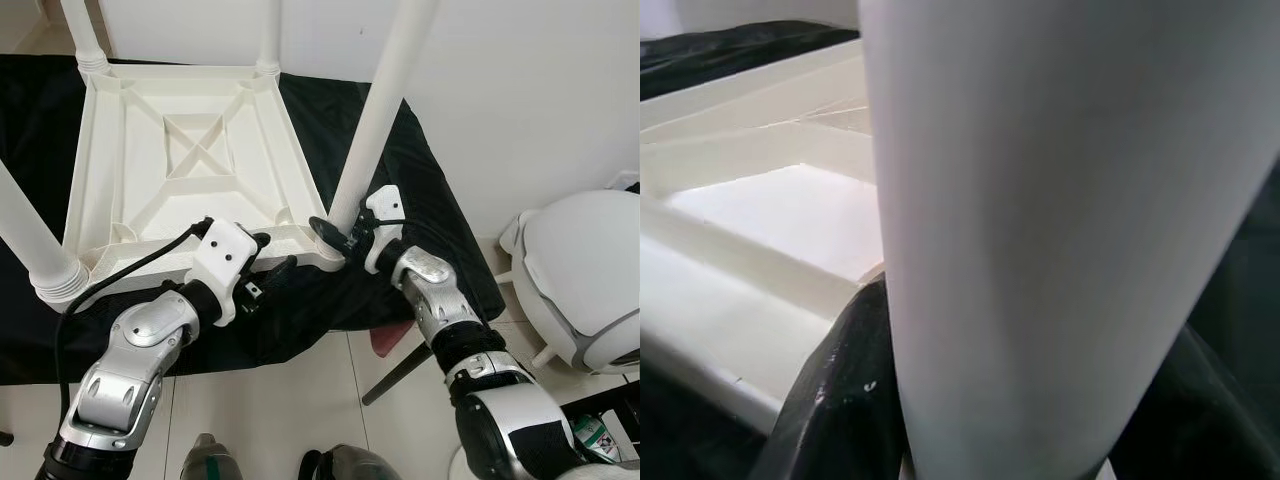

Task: Building children table

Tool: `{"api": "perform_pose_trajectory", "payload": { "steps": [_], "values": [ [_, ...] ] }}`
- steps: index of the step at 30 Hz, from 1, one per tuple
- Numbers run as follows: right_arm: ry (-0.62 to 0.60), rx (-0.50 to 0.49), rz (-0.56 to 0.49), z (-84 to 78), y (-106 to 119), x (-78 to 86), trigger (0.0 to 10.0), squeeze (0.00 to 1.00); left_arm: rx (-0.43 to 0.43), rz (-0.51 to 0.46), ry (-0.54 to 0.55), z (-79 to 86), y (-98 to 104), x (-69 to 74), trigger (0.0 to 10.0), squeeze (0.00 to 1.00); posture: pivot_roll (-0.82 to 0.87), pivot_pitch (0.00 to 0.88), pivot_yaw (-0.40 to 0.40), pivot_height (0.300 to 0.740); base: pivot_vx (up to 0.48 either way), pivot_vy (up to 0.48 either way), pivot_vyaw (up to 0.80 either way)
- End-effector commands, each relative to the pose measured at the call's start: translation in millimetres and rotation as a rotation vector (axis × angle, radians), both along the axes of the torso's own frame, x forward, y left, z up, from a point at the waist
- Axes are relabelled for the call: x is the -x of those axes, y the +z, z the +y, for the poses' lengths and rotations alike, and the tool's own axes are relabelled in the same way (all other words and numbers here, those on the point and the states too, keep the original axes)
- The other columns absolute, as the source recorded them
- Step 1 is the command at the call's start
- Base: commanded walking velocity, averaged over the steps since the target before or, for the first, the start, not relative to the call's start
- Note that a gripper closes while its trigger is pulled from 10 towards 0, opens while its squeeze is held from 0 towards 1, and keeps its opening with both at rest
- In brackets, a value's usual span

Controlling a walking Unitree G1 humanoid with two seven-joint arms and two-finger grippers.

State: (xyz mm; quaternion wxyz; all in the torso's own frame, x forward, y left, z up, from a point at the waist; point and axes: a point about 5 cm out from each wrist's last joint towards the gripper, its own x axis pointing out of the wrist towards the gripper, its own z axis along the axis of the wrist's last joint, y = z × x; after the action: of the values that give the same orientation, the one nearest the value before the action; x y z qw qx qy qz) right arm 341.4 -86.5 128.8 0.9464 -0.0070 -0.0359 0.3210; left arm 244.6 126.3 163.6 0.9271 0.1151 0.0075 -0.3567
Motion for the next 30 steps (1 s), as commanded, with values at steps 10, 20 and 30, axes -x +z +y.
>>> {"api": "perform_pose_trajectory", "payload": {
  "steps": [10,20,30],
  "values": [
    [-0.362,-0.080,0.078,11.6,-1.2,14.6,10.0,0.00,0.009,0.003,-0.003,-5.3,-2.3,-2.2,10.0,0.00,0.07,0.000,-0.111,0.740,0.000,0.000,0.00],
    [-0.323,-0.055,0.102,19.7,5.6,25.0,10.0,0.35,0.004,-0.007,-0.008,-6.0,-2.2,-6.2,10.0,0.00,0.07,0.000,-0.119,0.740,0.000,0.000,0.00],
    [-0.170,-0.030,0.070,5.4,13.2,15.2,10.0,1.00,0.006,-0.011,-0.007,-6.6,-2.3,-6.7,10.0,0.00,0.07,0.000,-0.126,0.740,0.000,0.000,0.00]
  ]
}}
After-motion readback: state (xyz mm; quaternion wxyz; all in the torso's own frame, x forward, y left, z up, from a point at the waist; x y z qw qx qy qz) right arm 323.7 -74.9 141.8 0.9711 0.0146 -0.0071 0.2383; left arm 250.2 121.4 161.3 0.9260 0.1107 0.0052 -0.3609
